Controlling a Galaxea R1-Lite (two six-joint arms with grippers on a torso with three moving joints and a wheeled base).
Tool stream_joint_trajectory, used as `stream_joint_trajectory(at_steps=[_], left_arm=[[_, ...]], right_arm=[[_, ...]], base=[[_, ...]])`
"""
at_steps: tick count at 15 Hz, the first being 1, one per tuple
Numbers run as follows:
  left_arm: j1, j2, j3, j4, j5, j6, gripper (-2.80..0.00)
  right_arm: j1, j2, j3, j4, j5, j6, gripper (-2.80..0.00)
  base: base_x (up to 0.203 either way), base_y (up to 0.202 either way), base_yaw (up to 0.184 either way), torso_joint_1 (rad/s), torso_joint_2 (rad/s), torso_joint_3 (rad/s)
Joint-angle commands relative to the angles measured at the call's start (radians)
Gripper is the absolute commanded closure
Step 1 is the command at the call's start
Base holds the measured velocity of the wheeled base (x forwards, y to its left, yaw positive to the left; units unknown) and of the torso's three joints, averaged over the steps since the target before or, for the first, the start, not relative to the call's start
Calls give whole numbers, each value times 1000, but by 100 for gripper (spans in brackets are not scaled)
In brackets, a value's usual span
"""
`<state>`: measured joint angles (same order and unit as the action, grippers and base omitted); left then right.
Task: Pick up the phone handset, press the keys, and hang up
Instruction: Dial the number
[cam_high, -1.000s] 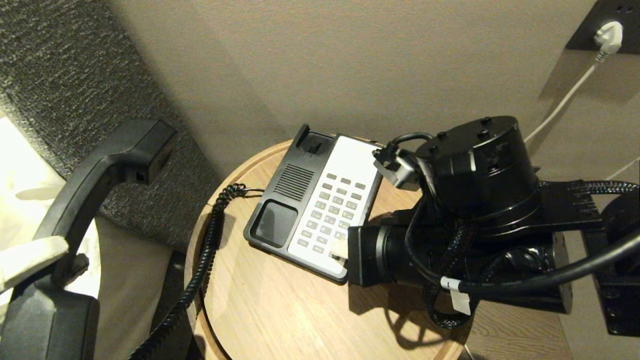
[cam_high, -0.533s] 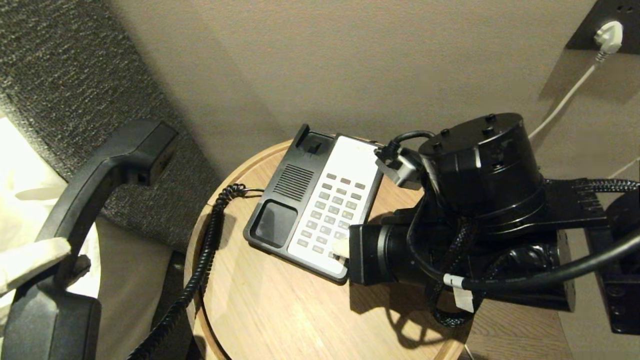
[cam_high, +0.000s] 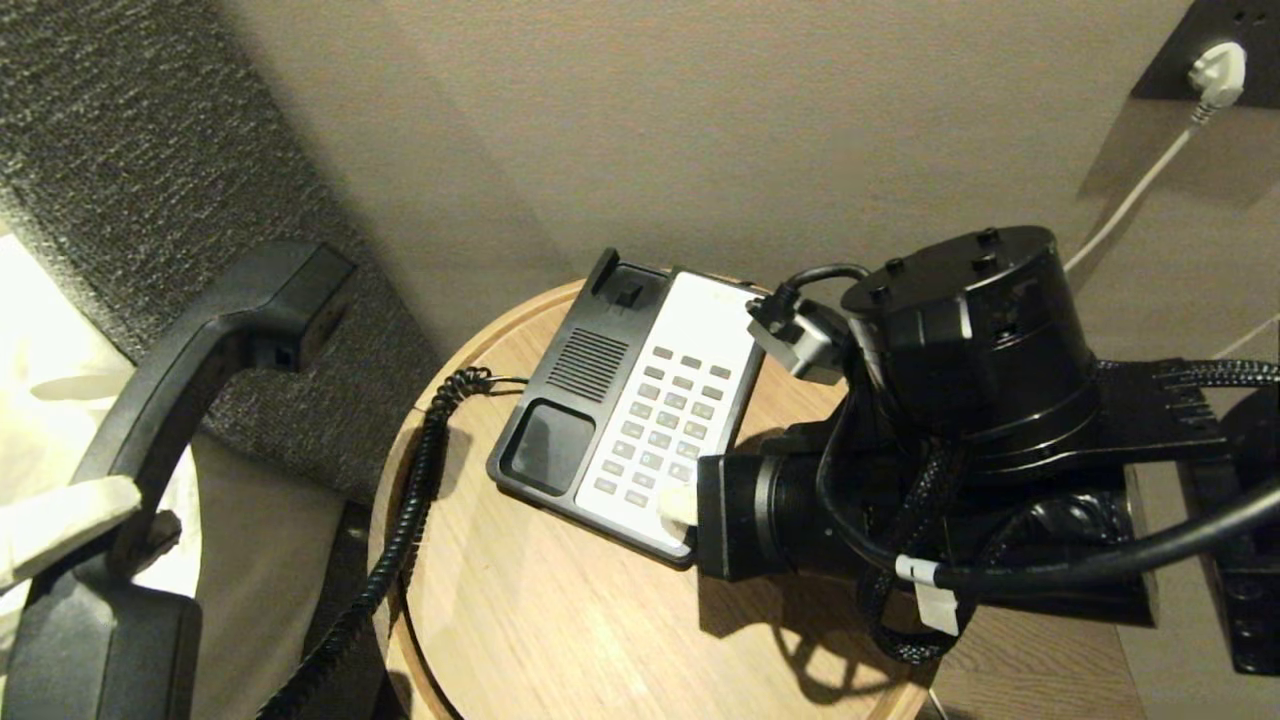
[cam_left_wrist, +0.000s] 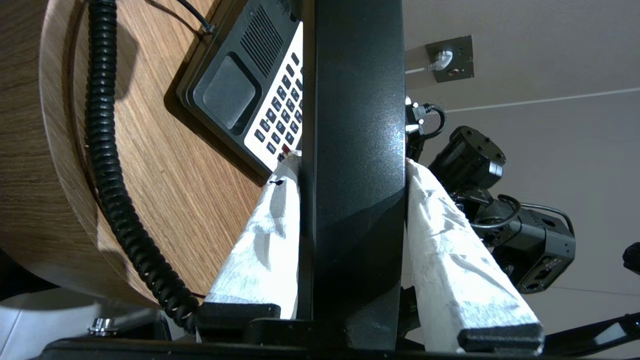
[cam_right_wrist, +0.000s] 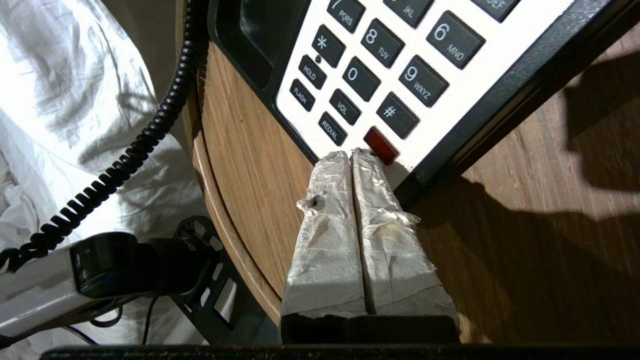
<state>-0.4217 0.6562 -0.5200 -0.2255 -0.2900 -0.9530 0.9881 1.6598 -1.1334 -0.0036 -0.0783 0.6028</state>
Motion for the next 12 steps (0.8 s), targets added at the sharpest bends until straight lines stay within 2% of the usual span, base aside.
stream_joint_trajectory(at_steps=[1,12], left_arm=[[0,0,-2,-1,-1,-6,0],[1,-7,-2,-1,-1,-6,0]], right_arm=[[0,6,0,-1,-3,-1,0],[0,14,6,-3,-5,-6,0]], base=[[0,0,0,0,0,0],[0,0,0,0,0,0]])
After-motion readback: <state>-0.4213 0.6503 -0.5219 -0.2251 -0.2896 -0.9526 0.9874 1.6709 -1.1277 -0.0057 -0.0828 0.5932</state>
